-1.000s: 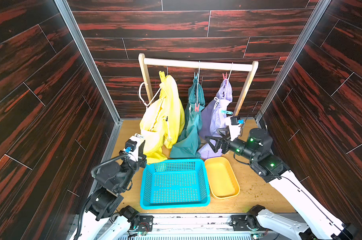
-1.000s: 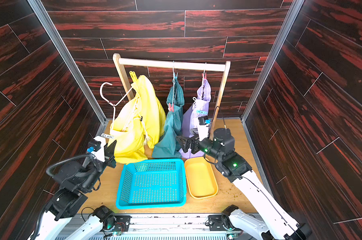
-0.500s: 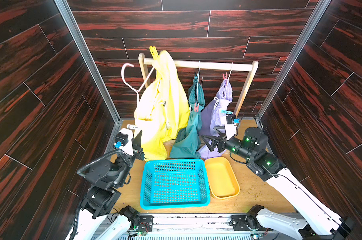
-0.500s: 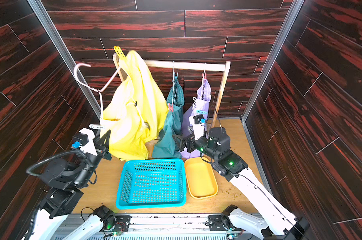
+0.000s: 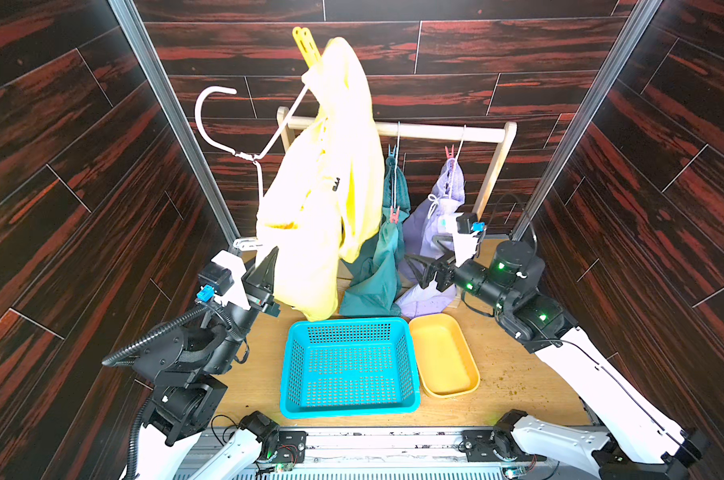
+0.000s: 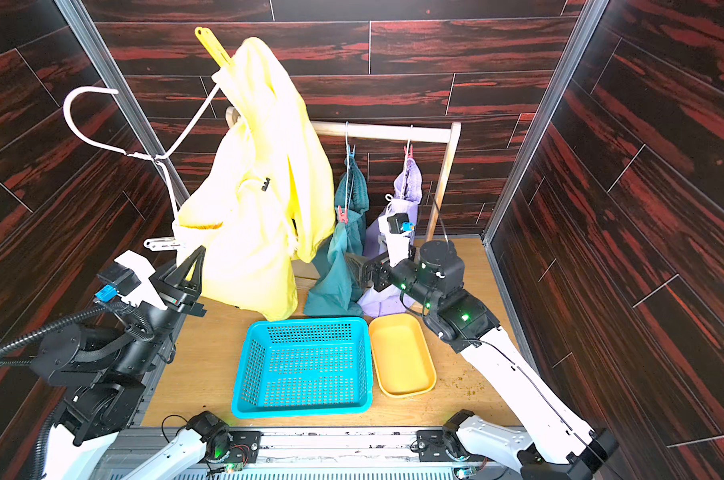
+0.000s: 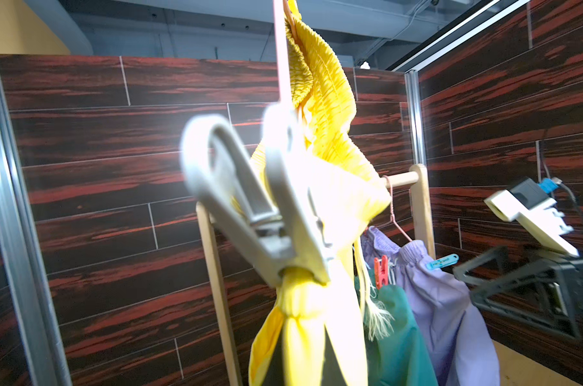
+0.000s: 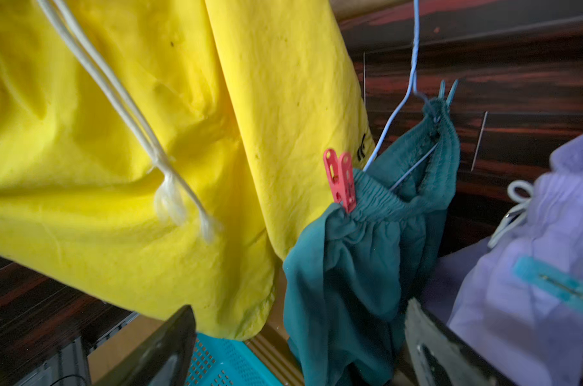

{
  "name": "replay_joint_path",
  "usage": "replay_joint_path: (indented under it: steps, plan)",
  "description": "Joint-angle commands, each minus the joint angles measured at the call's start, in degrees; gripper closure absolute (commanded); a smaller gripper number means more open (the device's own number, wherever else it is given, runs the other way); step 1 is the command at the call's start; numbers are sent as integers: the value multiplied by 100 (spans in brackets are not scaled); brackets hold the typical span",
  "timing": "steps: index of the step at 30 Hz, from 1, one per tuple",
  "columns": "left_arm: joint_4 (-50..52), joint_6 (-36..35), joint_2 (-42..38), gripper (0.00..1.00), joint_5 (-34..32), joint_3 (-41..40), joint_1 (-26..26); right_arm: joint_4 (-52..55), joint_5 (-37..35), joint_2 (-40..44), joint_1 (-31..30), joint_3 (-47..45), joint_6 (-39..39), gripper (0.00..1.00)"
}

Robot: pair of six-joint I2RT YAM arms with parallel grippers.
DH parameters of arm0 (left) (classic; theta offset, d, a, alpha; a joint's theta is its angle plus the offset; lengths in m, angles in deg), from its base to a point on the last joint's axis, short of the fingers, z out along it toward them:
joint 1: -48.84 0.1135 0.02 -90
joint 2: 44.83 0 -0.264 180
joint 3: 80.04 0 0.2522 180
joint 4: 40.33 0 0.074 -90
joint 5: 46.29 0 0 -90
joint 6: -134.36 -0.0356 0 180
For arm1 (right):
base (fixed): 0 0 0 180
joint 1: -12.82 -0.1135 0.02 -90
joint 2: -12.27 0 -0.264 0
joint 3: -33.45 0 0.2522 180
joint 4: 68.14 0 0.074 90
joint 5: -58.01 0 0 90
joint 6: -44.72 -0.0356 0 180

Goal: Remove the clothespins securing shorts to the hanger
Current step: Adjust the shorts in the basket.

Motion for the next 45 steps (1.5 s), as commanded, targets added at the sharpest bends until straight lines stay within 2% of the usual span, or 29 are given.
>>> replay_joint_path:
  steps: [1,5,11,21,23,26,28,31,39,45]
  plan:
    - [-683,-137,-219,100,343,267,23,332,-313,-180,-32,468,224,1]
    - [-709,-131,-497,100,428,99,27,603,-501,-384,-27,1017,242,2]
    - [-668,234,-862,100,726,-160,22,927,-536,-726,14,1679,218,2]
    - [-70,573,-1283,100,979,-511,25,631,1010,-1312,72,2359,-40,2]
    - [17,591,-1371,100,940,-559,22,437,1363,-1376,74,2267,-42,1]
    - [-555,840,-1651,100,822,-1005,22,-527,1753,-1210,78,1538,-62,2]
    - [-396,841,-1662,100,806,-971,22,-1028,1879,-1174,76,1240,-168,2]
    - [99,774,-1609,100,892,-794,25,-1141,2485,-1388,15,1349,-411,2]
    - [815,635,-1885,100,722,-757,25,-1456,2504,-1772,-654,1179,-417,2]
    - [1592,607,-1715,100,790,-332,24,-1831,2455,-2044,-1112,1090,-561,2]
